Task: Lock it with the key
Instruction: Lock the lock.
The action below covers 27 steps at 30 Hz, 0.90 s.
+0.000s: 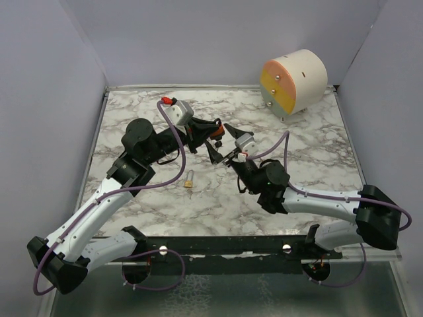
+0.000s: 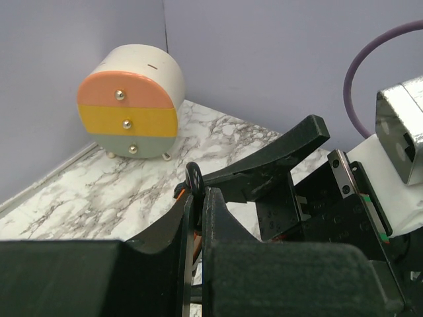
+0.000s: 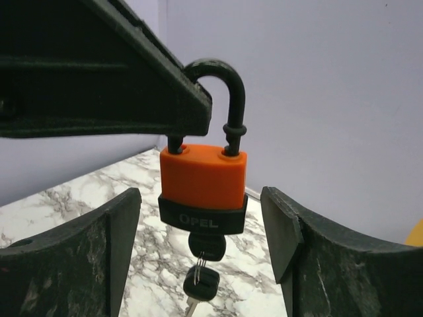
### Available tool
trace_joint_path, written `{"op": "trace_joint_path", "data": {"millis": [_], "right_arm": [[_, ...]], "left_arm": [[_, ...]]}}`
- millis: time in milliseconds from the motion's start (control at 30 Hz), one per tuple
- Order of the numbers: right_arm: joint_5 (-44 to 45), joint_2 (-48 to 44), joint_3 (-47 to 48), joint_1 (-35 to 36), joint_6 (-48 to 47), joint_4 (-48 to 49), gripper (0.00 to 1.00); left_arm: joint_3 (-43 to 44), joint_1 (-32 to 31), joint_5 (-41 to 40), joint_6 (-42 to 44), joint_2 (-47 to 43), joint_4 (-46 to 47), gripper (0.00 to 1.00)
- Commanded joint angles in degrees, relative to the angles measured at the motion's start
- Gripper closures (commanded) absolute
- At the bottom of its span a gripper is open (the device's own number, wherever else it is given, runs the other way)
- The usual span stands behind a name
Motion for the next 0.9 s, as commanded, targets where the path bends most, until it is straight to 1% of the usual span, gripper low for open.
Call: {"op": "trace_joint_path", "data": {"millis": [0,167,233,333,467,567,700,733,800,867], "right_arm": [[-0.3,0.9,2.4,0.1,-1.2,5.4,0.3],[-0.3,1.4,3.1,0.2,-1.0,4.7,0.39],[0.0,1.6,3.3,0.2,-1.0,3.9,0.4],[0.6,1.8,3.6,0.1,-0.5,2.4,0.38],[0.7,2.0,3.8,0.2,0.1,1.0,0.3],[0.9,2.2,3.7,0.2,0.1,1.7,0.3],[1.4,2.4,3.9,0.2,-0.2,2.8,0.38],[1.6,2.5,4.0,0.2,-0.2,3.0,0.42],[1.9,2.6,3.8,0.2,-0.3,3.5,0.53],[2.1,2.4,3.4,0.2,-0.2,3.8,0.68]], "left_arm": [[0.2,-0.1,1.0,-0.2,-0.4,4.6,1.0],[0.3,-0.1,0.6,0.0,-0.5,4.5,1.0],[0.4,-0.1,0.6,0.1,-0.5,4.5,1.0],[0.4,-0.1,0.6,0.1,-0.5,4.5,1.0],[0.4,-0.1,0.7,0.1,-0.7,4.6,1.0],[0.3,-0.1,0.8,0.0,-0.7,4.7,1.0],[0.2,-0.1,0.8,-0.1,-0.8,4.8,1.0],[0.1,-0.1,0.8,-0.1,-0.9,4.8,1.0],[0.0,-0.1,0.7,-0.1,-1.0,5.0,1.0],[-0.2,-0.1,0.6,-0.1,-1.1,5.0,1.0]]}}
